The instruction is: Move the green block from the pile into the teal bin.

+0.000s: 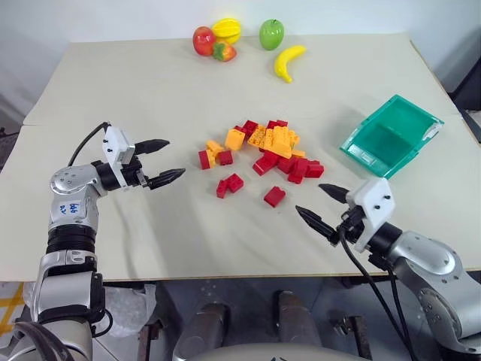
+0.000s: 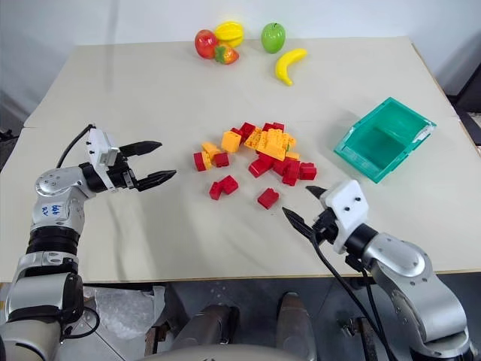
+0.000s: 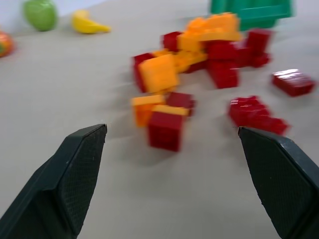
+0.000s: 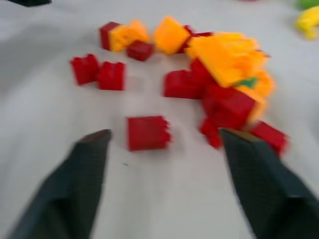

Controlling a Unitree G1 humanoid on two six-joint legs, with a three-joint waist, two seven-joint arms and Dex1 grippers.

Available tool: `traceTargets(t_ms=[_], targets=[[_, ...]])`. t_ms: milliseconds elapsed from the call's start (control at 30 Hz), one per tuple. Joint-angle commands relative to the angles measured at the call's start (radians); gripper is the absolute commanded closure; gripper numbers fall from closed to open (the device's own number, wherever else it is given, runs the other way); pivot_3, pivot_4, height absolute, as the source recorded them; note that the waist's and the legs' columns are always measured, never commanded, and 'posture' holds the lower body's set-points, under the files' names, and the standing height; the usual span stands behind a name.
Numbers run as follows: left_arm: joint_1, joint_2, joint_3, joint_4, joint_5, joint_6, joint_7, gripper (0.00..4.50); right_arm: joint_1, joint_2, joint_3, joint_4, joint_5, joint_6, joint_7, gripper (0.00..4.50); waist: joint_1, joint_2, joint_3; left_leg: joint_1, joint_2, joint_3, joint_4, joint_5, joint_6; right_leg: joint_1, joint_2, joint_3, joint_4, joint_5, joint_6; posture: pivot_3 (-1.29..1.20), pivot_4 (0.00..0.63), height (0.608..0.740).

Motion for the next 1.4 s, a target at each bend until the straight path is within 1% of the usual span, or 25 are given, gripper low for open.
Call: traceTargets(t_ms=[33, 133, 200, 233, 267, 400, 467, 533, 600, 733, 800, 933, 1100, 1400], targets=[[-0.01, 0.005, 0.005, -0.048, -0.038, 0.009, -0.057, 0.0, -0.146, 0.067, 0.024, -0.006, 0.069, 0.138, -0.093, 2.28, -0.001, -0.001, 0.001, 0.0, 0.0, 0.0, 0.0, 0.0, 0.0, 0.0, 0.0, 0.0, 0.0, 0.0, 0.0, 0.0, 0.15, 0.74], [0.007, 0.002, 0.008, -0.075, -0.077, 0.018, -0.14, 0.0, -0.368, 0.176, 0.12, 0.12, 0.037, 0.21, -0.161, 3.28, -0.013, -0.002, 0.001, -0.001, 0.001, 0.004, 0.001, 0.0, 0.001, -0.002, 0.0, 0.001, -0.002, 0.003, 0.0, 0.0, 0.15, 0.74], [0.013, -0.001, 0.013, -0.082, -0.071, 0.007, -0.126, 0.0, -0.451, 0.242, 0.157, 0.199, 0.015, 0.21, -0.184, 4.05, -0.011, -0.002, 0.001, -0.001, 0.002, 0.005, 0.001, 0.0, 0.001, -0.003, 0.001, 0.002, -0.002, 0.004, -0.001, 0.0, 0.15, 0.74], [0.018, -0.001, 0.015, -0.09, -0.069, 0.01, -0.116, 0.0, -0.491, 0.277, 0.177, 0.249, -0.005, 0.202, -0.2, 4.35, -0.009, -0.002, 0.001, -0.001, 0.002, 0.005, 0.0, 0.0, 0.0, -0.003, 0.002, 0.002, -0.002, 0.004, -0.001, 0.0, 0.15, 0.74], [0.024, -0.002, 0.018, -0.098, -0.069, 0.01, -0.109, 0.0, -0.524, 0.307, 0.196, 0.298, -0.026, 0.193, -0.214, 4.47, -0.009, -0.002, 0.001, -0.001, 0.003, 0.004, -0.001, 0.0, 0.0, -0.003, 0.002, 0.002, 0.0, 0.004, -0.001, 0.0, 0.15, 0.74], [0.047, -0.007, 0.025, -0.127, -0.064, 0.013, -0.069, 0.0, -0.631, 0.408, 0.264, 0.486, -0.113, 0.134, -0.237, 4.47, -0.012, -0.002, 0.001, -0.003, 0.002, 0.005, -0.001, -0.001, 0.001, -0.006, 0.002, 0.003, 0.001, 0.004, -0.001, 0.0, 0.15, 0.74], [0.065, -0.01, 0.028, -0.147, -0.066, 0.016, -0.052, 0.0, -0.697, 0.475, 0.281, 0.624, -0.163, 0.097, -0.267, 4.47, -0.019, -0.002, 0.001, -0.003, 0.001, 0.005, -0.001, -0.001, 0.002, -0.006, 0.002, 0.003, 0.001, 0.004, -0.001, 0.0, 0.15, 0.74], [0.079, -0.012, 0.029, -0.16, -0.065, 0.016, -0.038, 0.0, -0.746, 0.521, 0.283, 0.727, -0.2, 0.062, -0.281, 4.47, -0.029, -0.002, 0.001, -0.003, 0.001, 0.005, -0.001, -0.001, 0.002, -0.006, 0.002, 0.003, 0.002, 0.004, -0.001, 0.0, 0.15, 0.74], [0.088, -0.017, 0.029, -0.171, -0.065, 0.016, -0.023, 0.0, -0.804, 0.561, 0.273, 0.853, -0.252, 0.035, -0.331, 4.47, -0.034, -0.002, 0.001, -0.003, 0.001, 0.005, -0.001, -0.001, 0.002, -0.007, 0.002, 0.003, 0.002, 0.004, -0.001, 0.0, 0.15, 0.74], [0.1, -0.025, 0.033, -0.191, -0.062, 0.018, 0.015, 0.0, -0.881, 0.598, 0.241, 1.034, -0.336, -0.007, -0.427, 4.47, -0.038, -0.002, 0.001, -0.003, 0.002, 0.005, 0.0, -0.001, 0.002, -0.007, 0.002, 0.003, 0.002, 0.004, -0.001, 0.0, 0.15, 0.74], [0.107, -0.025, 0.032, -0.198, -0.062, 0.016, 0.024, 0.0, -0.88, 0.597, 0.218, 1.034, -0.358, -0.006, -0.458, 4.47, -0.04, -0.002, 0.001, -0.003, 0.002, 0.005, 0.0, -0.001, 0.002, -0.007, 0.002, 0.003, 0.003, 0.004, -0.001, 0.0, 0.15, 0.74], [0.115, -0.025, 0.032, -0.204, -0.062, 0.011, 0.037, 0.0, -0.85, 0.561, 0.19, 0.958, -0.386, 0.035, -0.471, 4.47, -0.041, -0.001, 0.001, -0.003, 0.001, 0.005, -0.001, -0.001, 0.002, -0.008, 0.002, 0.003, 0.003, 0.004, -0.001, 0.0, 0.15, 0.74], [0.116, -0.034, 0.03, -0.2, -0.062, 0.002, 0.047, 0.0, -0.766, 0.459, 0.161, 0.775, -0.416, 0.092, -0.453, 4.47, -0.035, -0.001, 0.001, -0.003, 0.001, 0.005, 0.0, -0.001, 0.002, -0.008, 0.002, 0.004, 0.003, 0.004, -0.001, 0.0, 0.15, 0.74], [0.097, -0.054, 0.018, -0.179, -0.053, -0.005, 0.055, 0.0, -0.596, 0.225, 0.159, 0.48, -0.402, 0.264, -0.297, 4.47, -0.034, -0.001, 0.001, -0.004, 0.002, 0.008, 0.0, -0.001, 0.002, -0.008, 0.002, 0.006, 0.002, 0.004, -0.001, 0.0, 0.15, 0.74]])
